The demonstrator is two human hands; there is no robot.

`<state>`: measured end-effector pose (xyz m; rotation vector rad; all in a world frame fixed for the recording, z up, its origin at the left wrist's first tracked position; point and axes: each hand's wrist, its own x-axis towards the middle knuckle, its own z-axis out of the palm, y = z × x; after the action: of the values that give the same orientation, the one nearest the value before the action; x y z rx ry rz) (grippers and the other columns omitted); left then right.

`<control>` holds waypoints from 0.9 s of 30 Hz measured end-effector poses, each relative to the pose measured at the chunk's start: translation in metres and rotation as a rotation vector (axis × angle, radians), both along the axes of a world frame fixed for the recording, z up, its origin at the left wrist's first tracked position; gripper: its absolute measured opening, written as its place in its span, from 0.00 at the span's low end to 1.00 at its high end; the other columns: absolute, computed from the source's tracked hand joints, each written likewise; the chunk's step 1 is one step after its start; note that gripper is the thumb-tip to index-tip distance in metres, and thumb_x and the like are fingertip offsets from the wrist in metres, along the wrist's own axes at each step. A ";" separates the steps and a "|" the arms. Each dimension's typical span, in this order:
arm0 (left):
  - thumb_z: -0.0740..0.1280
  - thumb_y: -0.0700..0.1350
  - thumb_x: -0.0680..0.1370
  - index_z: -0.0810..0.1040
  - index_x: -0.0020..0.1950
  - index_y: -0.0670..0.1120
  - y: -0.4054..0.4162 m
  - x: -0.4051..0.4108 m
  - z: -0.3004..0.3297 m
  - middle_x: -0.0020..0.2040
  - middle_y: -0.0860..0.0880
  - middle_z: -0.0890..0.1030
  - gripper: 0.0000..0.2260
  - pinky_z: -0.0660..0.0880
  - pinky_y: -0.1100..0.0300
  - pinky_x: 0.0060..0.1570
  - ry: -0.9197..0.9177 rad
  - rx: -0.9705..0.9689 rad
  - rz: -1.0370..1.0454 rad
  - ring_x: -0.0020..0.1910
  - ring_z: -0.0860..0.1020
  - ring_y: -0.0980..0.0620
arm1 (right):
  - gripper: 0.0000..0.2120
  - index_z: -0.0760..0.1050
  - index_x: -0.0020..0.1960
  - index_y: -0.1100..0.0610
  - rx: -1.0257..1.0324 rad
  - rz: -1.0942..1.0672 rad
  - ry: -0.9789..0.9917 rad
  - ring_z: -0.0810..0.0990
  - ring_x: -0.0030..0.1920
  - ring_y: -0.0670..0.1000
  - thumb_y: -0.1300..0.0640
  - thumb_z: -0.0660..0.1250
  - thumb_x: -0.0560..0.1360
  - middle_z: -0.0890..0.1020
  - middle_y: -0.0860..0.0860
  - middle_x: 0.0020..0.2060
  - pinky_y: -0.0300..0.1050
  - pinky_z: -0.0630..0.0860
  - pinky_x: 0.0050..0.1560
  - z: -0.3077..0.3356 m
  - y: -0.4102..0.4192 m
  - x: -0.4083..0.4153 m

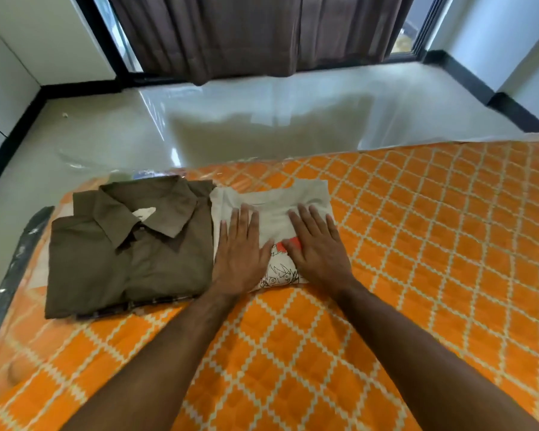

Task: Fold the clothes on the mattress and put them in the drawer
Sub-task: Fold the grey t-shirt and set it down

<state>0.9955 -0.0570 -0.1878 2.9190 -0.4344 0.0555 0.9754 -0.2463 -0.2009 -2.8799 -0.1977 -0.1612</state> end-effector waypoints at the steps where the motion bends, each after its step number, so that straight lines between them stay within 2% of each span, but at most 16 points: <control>1: 0.44 0.62 0.83 0.49 0.83 0.43 0.001 -0.003 -0.007 0.83 0.42 0.46 0.33 0.47 0.43 0.79 -0.053 0.015 -0.007 0.82 0.44 0.45 | 0.33 0.50 0.84 0.50 -0.013 -0.008 -0.043 0.44 0.83 0.50 0.37 0.48 0.83 0.50 0.50 0.83 0.57 0.46 0.81 -0.003 0.000 -0.002; 6: 0.50 0.60 0.83 0.46 0.83 0.44 -0.002 -0.001 -0.020 0.83 0.42 0.43 0.33 0.46 0.40 0.79 -0.102 0.029 -0.003 0.82 0.42 0.44 | 0.33 0.48 0.84 0.52 -0.014 -0.001 -0.095 0.43 0.83 0.52 0.39 0.52 0.84 0.48 0.52 0.83 0.59 0.48 0.81 -0.016 -0.001 -0.004; 14: 0.51 0.60 0.83 0.47 0.83 0.45 -0.003 0.000 -0.021 0.83 0.43 0.44 0.33 0.48 0.37 0.77 -0.077 0.046 0.011 0.82 0.42 0.43 | 0.35 0.47 0.84 0.51 -0.013 -0.027 -0.038 0.41 0.82 0.57 0.38 0.52 0.83 0.44 0.58 0.82 0.65 0.49 0.79 -0.016 0.000 -0.004; 17: 0.50 0.60 0.83 0.47 0.83 0.45 -0.002 -0.001 -0.024 0.83 0.43 0.45 0.33 0.48 0.37 0.77 -0.089 0.037 0.000 0.82 0.43 0.44 | 0.35 0.47 0.84 0.51 -0.004 -0.025 -0.052 0.41 0.82 0.57 0.38 0.51 0.83 0.45 0.58 0.83 0.64 0.48 0.80 -0.021 -0.001 -0.006; 22: 0.47 0.60 0.83 0.49 0.83 0.45 -0.003 -0.003 -0.021 0.83 0.43 0.47 0.32 0.47 0.39 0.78 -0.092 0.085 0.017 0.82 0.44 0.44 | 0.33 0.47 0.84 0.50 -0.019 -0.051 -0.034 0.42 0.83 0.54 0.37 0.44 0.84 0.46 0.55 0.83 0.61 0.47 0.80 -0.021 0.004 -0.013; 24: 0.42 0.61 0.82 0.48 0.83 0.47 -0.004 -0.023 -0.015 0.83 0.44 0.46 0.32 0.45 0.41 0.79 -0.060 0.061 0.043 0.82 0.44 0.46 | 0.31 0.46 0.84 0.48 0.019 -0.091 -0.004 0.41 0.82 0.52 0.37 0.41 0.84 0.45 0.52 0.83 0.60 0.46 0.81 -0.016 0.007 -0.040; 27: 0.36 0.63 0.80 0.45 0.83 0.50 -0.004 -0.079 -0.013 0.83 0.47 0.45 0.33 0.42 0.45 0.79 0.047 0.015 0.037 0.82 0.43 0.48 | 0.32 0.43 0.83 0.45 0.094 -0.106 0.088 0.38 0.82 0.49 0.35 0.42 0.83 0.43 0.48 0.83 0.58 0.43 0.81 -0.011 0.006 -0.096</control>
<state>0.9170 -0.0610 -0.2009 2.9362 -0.3750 -0.0104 0.8791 -0.2403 -0.2123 -2.7977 -0.0200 -0.0609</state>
